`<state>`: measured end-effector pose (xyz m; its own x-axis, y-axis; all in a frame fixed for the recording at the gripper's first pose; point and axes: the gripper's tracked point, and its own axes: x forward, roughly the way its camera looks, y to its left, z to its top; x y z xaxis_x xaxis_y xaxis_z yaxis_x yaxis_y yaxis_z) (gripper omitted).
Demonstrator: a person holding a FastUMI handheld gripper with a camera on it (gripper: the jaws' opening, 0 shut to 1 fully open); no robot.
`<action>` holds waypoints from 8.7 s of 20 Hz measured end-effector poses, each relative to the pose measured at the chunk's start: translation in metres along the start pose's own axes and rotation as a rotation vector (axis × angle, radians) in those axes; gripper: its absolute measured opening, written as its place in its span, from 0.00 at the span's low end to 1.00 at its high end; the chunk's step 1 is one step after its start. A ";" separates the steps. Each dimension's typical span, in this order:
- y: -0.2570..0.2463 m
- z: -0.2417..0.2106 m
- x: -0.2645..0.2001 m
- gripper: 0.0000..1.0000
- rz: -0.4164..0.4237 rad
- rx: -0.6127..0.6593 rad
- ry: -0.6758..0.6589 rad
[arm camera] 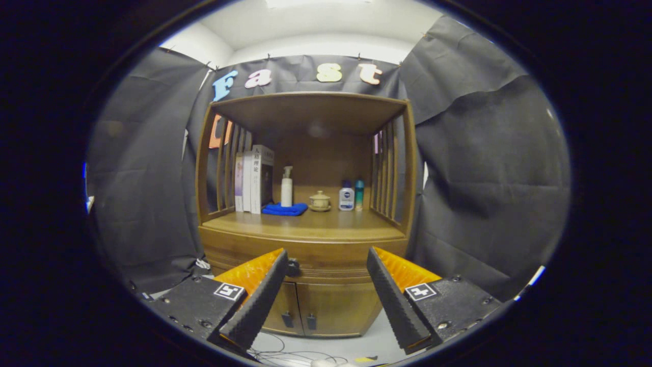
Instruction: Pull open the drawer, take out the items inside it, and place them on the countertop above the cabinet.
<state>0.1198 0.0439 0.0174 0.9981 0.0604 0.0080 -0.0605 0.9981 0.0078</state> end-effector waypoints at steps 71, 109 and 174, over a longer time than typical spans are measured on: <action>0.063 -0.158 -0.034 0.34 0.024 0.040 0.274; 0.055 0.093 0.068 1.00 0.149 -0.008 0.327; 0.045 0.054 0.273 0.20 -0.005 0.079 0.970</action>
<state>0.3890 0.1048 0.0743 0.5684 0.0723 -0.8196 -0.0212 0.9971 0.0732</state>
